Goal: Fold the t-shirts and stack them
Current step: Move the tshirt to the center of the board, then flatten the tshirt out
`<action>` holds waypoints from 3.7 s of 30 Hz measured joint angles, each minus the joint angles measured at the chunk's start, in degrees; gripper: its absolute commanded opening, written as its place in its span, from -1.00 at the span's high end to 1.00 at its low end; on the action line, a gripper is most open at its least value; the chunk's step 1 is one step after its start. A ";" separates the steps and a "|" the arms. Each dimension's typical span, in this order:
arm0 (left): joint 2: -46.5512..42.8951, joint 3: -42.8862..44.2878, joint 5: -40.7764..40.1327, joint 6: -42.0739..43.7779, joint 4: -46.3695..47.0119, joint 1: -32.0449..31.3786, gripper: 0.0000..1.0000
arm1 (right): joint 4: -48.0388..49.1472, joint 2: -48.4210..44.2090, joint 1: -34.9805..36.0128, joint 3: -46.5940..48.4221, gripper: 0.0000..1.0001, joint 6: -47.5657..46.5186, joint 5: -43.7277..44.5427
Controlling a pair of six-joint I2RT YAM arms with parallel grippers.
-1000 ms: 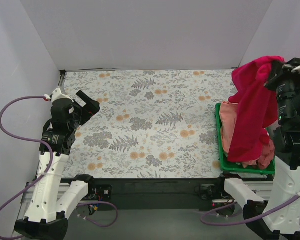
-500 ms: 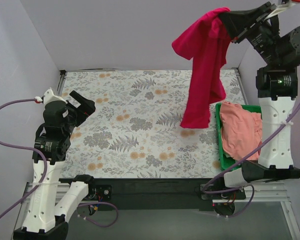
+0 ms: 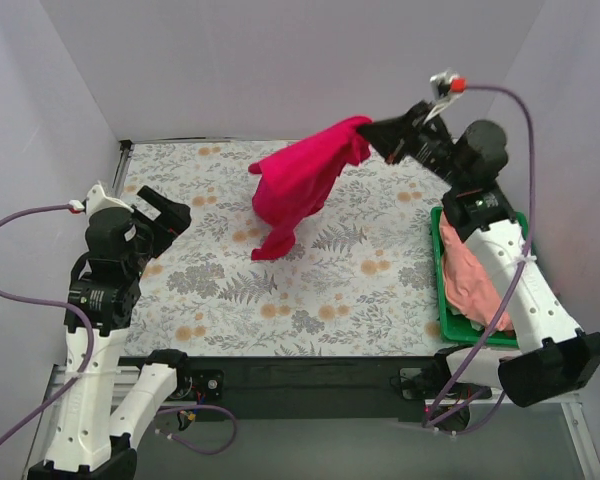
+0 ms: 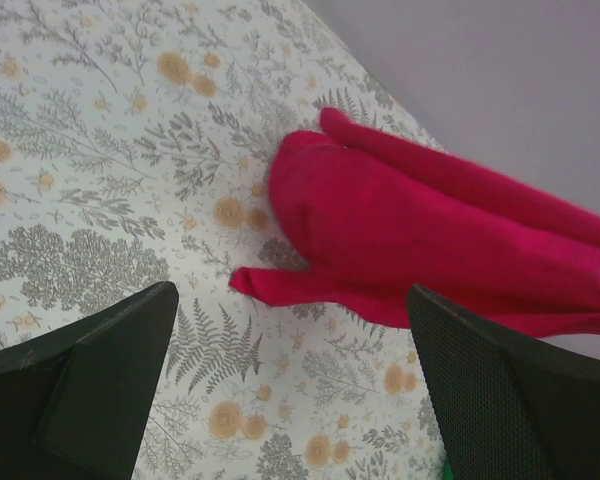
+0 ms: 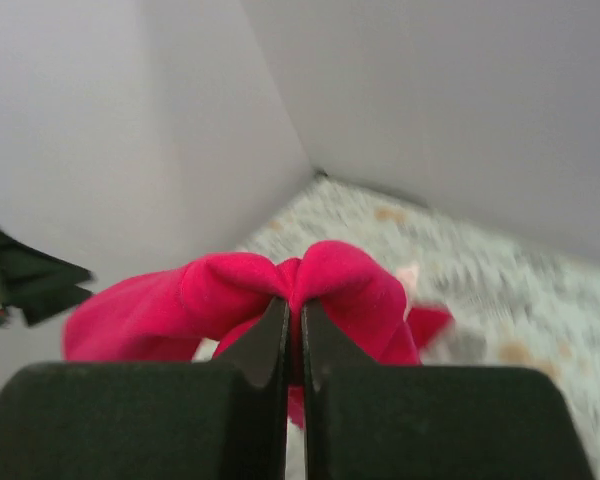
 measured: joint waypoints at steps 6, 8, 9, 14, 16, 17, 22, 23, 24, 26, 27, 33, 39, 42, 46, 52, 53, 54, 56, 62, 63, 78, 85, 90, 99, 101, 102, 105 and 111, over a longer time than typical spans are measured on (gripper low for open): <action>5.01 -7.63 5.18 -4.63 2.62 0.00 -0.96 | -12.48 -4.72 -2.21 -30.69 0.40 -3.78 21.35; 8.28 -11.34 7.56 -6.21 4.35 0.00 -0.96 | -19.26 -4.63 -4.39 -34.47 -0.26 -5.05 27.67; 10.27 -13.27 9.05 -6.99 5.20 0.00 -0.97 | -21.97 -4.63 -5.44 -34.80 -0.50 -5.88 30.42; 20.46 -20.52 15.17 -9.46 9.46 -0.11 -0.87 | -25.35 -7.54 -6.51 -34.16 -0.97 -10.58 37.03; 24.41 -21.51 16.57 -9.99 11.19 -0.46 -0.85 | -25.44 -9.40 -6.08 -34.16 -0.97 -11.93 36.89; 26.08 -21.59 17.05 -10.10 11.85 -0.61 -0.83 | -25.46 -10.19 -5.66 -34.16 -0.97 -12.46 36.57; 31.26 -21.57 18.27 -10.45 17.18 -3.48 -0.69 | -25.33 -11.96 0.52 -35.78 -0.97 -13.81 34.91; 32.61 -21.55 18.36 -10.54 18.36 -4.42 -0.67 | -25.35 -12.02 1.84 -36.70 -0.97 -13.81 34.16; 34.16 -21.38 18.45 -10.56 19.28 -5.18 -0.55 | -25.40 -12.04 2.84 -37.70 -0.97 -13.81 33.44; 38.36 -20.35 18.73 -10.58 20.41 -6.75 -0.41 | -25.68 -12.28 3.67 -39.74 -0.97 -13.73 32.74; 40.85 -19.50 18.78 -10.56 20.83 -7.48 -0.29 | -25.94 -12.63 3.74 -40.65 -0.97 -13.70 32.68; 50.80 -14.25 18.18 -10.67 23.21 -11.21 0.02 | -26.51 -17.25 3.76 -44.57 -0.97 -13.29 32.41; 54.86 -11.93 17.88 -10.25 25.00 -12.28 1.00 | -26.34 -20.55 3.85 -47.23 -0.95 -12.46 30.77; 55.52 -11.89 18.43 -9.81 25.64 -12.44 1.00 | -26.40 -20.63 4.17 -48.37 -0.93 -11.98 30.16; 55.36 -12.02 18.32 -9.22 26.10 -12.87 1.00 | -26.69 -18.01 7.63 -48.41 -0.89 -11.93 30.42; 48.78 -15.34 12.17 -9.79 21.59 -13.18 1.00 | -27.85 -9.27 19.17 -44.89 -0.81 -11.39 37.09; 46.64 -15.89 10.58 -10.05 20.39 -13.20 1.00 | -27.87 -7.61 21.27 -43.82 -0.79 -11.15 38.86; 44.30 -16.20 8.98 -10.60 18.97 -13.22 1.00 | -27.82 -5.90 23.32 -42.73 -0.76 -10.93 40.44; 39.50 -16.48 5.97 -11.61 16.83 -13.22 1.00 | -28.02 -1.62 27.12 -39.87 -0.72 -10.36 44.11; 28.94 -18.08 0.59 -14.78 12.28 -13.20 1.00 | -28.39 11.17 29.86 -28.48 -0.69 -7.80 52.15; 28.00 -18.69 0.13 -15.15 11.85 -13.20 1.00 | -28.44 13.27 29.83 -26.14 -0.69 -7.17 53.48; 25.59 -21.24 -1.18 -16.22 9.51 -13.20 1.00 | -30.14 40.59 29.64 -2.89 -0.37 -2.47 72.06; 25.07 -21.24 -1.20 -16.22 9.53 -13.22 1.00 | -31.61 42.56 28.65 -2.25 0.28 -1.09 76.65; 24.96 -21.24 -1.27 -16.20 9.55 -13.20 1.00 | -31.54 41.94 27.30 -3.76 0.97 -0.90 77.79; 24.30 -21.24 -1.66 -16.20 9.49 -13.20 1.00 | -31.58 36.70 25.07 -8.04 0.97 -1.64 77.22; 24.09 -21.18 -1.79 -16.20 9.29 -13.20 1.00 | -31.28 34.69 24.87 -9.35 0.97 -2.60 77.26; 23.96 -21.05 -1.99 -16.20 8.96 -13.22 1.00 | -31.23 33.22 24.83 -10.14 0.97 -3.10 77.40; 23.54 -19.61 -2.75 -16.20 7.52 -13.22 1.00 | -31.23 27.39 24.81 -12.52 0.97 -4.87 78.07; 19.76 -12.63 -4.90 -16.09 6.10 -13.22 1.00 | -30.86 8.63 24.79 -16.00 0.97 -8.24 81.26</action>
